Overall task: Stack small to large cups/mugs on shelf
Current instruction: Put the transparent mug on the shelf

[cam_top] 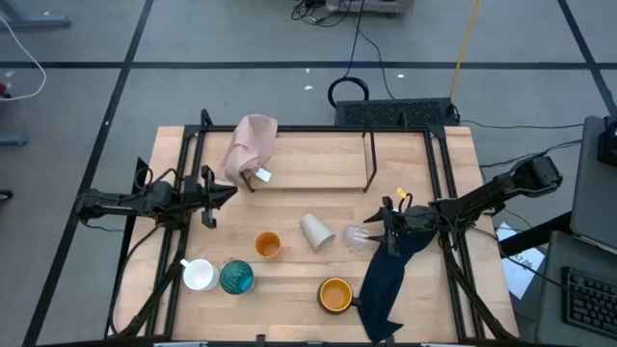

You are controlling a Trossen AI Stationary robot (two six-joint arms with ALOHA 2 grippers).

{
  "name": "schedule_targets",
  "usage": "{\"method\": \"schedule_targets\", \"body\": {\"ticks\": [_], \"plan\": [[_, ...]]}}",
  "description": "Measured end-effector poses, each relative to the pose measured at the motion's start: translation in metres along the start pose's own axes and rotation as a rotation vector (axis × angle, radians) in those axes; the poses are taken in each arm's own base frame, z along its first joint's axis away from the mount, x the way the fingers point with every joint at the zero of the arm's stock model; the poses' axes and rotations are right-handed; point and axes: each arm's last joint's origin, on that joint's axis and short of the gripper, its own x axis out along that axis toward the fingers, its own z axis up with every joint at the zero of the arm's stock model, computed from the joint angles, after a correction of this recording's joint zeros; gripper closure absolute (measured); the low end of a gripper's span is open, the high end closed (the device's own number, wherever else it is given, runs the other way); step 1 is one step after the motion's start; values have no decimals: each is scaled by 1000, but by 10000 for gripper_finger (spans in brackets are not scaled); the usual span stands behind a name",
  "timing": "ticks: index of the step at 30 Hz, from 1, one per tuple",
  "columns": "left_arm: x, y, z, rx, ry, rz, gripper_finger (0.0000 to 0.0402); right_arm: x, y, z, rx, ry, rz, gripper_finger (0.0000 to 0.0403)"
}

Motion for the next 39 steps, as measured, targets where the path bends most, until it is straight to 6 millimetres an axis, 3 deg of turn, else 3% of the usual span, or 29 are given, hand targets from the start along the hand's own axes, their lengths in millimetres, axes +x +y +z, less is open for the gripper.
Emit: {"method": "schedule_targets", "body": {"ticks": [5, 9, 26, 39], "plan": [[0, 0, 0, 0, 0, 0, 369, 0, 0, 0, -1, 0, 0, 171], [0, 0, 0, 0, 0, 0, 369, 0, 0, 0, -2, 0, 0, 197], [0, 0, 0, 0, 0, -1, 369, 0, 0, 0, -3, 0, 0, 393], [0, 0, 0, 1, 0, -1, 369, 0, 0, 7, 6, -74, -17, 402]]}}
